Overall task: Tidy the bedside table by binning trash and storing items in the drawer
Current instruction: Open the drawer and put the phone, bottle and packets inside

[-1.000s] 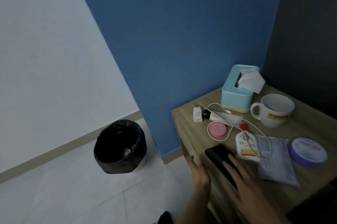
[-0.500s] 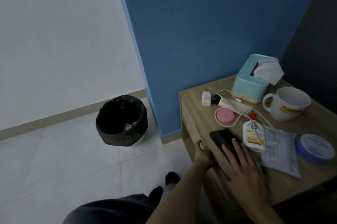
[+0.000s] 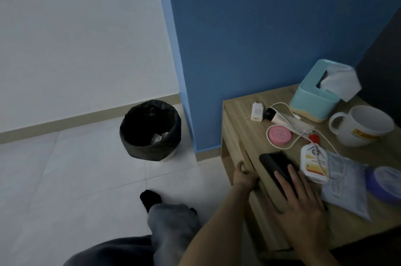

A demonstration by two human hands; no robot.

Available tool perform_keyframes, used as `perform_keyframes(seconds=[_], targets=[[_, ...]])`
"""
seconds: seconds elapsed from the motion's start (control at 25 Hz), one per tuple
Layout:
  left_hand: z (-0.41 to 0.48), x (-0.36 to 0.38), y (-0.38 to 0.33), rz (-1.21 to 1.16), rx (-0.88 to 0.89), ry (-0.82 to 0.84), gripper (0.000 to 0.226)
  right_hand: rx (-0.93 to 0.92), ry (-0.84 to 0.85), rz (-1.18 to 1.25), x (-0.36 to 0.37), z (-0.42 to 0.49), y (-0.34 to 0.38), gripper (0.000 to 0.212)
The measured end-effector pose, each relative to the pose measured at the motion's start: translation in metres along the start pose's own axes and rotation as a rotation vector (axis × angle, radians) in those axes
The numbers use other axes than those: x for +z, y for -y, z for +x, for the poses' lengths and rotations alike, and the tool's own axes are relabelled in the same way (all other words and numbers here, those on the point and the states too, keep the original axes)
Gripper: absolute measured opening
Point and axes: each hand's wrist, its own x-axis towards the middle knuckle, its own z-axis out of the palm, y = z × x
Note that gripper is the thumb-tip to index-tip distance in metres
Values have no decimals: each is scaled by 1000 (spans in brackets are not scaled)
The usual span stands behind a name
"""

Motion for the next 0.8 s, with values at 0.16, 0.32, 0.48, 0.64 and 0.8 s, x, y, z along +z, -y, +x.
perform_keyframes(seconds=[0.16,0.32,0.48,0.64,0.8], targets=[[-20,-32,1,34,19,-33,69,-15,-42,-11,1,-1,-1,66],[-41,-80,12,35,47,-58,57,-19,-67,-14,-1,-4,1,66],[-51,-112,15,141,48,-193,56,-18,-45,-20,-6,-4,2,67],[-64,-118,14,207,74,-335,56,-16,-6,-32,-8,-5,2,66],[-88,-88,-6,433,454,-540,65,-8,6,19,-12,-5,7,70]])
